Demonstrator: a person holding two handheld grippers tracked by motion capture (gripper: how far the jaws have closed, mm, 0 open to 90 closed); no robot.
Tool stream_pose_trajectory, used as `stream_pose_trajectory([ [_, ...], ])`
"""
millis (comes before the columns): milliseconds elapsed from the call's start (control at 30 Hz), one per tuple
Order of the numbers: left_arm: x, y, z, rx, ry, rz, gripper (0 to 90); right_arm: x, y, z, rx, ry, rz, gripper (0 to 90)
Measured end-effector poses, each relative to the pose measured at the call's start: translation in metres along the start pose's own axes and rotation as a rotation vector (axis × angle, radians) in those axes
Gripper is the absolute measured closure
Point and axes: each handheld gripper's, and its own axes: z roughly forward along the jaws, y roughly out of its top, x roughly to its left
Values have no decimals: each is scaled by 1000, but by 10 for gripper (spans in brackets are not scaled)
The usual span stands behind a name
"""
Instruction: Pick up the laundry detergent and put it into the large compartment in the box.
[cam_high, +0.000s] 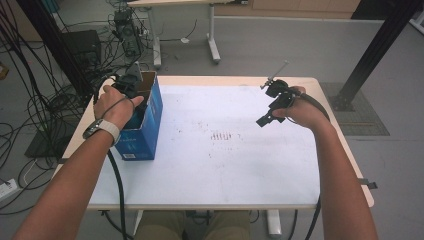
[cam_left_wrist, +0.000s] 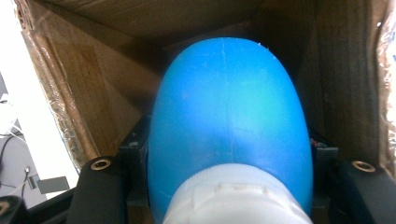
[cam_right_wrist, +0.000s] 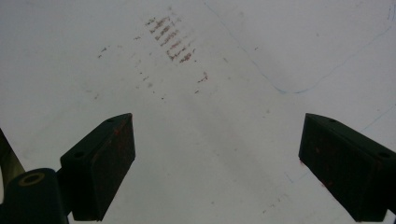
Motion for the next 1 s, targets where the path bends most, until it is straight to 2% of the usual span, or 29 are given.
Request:
stream_pose_trajectory([
  [733, 2, 0, 0, -2, -8, 4, 373, -1, 0, 0, 2, 2, 4, 108],
  [1000, 1, 0, 0, -3, -12, 6, 326, -1, 0, 1, 0, 3, 5, 108],
])
